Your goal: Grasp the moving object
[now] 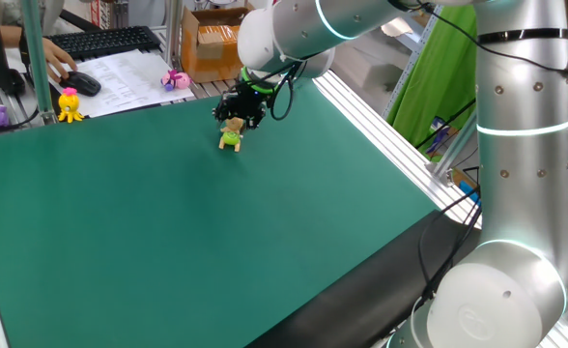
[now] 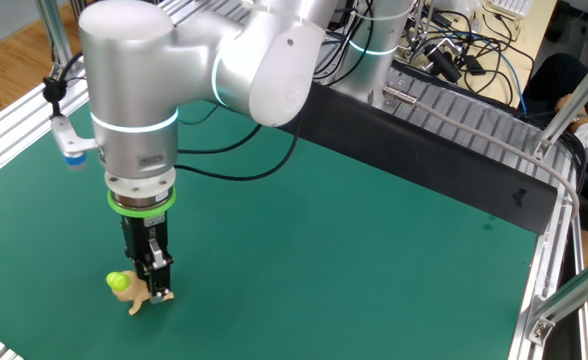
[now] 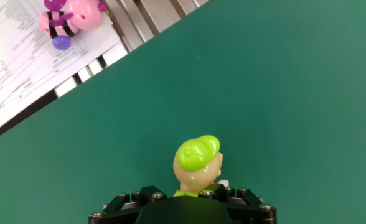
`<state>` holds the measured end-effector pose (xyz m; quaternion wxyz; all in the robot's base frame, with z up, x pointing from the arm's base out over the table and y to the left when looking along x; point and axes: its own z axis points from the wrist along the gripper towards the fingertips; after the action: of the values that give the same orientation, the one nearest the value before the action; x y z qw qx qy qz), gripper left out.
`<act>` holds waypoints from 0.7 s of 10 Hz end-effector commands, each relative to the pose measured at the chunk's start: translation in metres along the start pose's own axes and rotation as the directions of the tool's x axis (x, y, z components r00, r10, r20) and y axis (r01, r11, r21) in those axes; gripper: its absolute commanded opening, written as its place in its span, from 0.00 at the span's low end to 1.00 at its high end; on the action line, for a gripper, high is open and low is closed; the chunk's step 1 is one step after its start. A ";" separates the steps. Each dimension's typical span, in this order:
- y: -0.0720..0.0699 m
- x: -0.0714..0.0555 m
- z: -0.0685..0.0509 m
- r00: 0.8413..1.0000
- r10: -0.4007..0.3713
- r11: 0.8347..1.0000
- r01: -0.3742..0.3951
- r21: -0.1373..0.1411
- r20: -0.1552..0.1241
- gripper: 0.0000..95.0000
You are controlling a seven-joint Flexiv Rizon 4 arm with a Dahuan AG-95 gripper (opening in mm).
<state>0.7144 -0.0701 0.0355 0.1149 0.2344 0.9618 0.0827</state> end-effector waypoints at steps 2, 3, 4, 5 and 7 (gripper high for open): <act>-0.002 0.001 0.007 1.000 -0.020 1.000 0.020 -0.001 0.007 0.40; -0.003 0.002 0.009 1.000 -0.028 1.000 0.028 0.001 0.010 0.40; -0.003 0.002 0.010 1.000 -0.029 1.000 0.028 0.003 0.011 0.40; -0.003 0.002 0.010 0.999 -0.032 0.999 0.032 0.003 0.012 0.20; -0.003 0.002 0.010 0.999 -0.044 0.999 0.044 0.003 0.010 0.20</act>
<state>0.7130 -0.0712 0.0247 0.1219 0.2128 0.9664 0.0769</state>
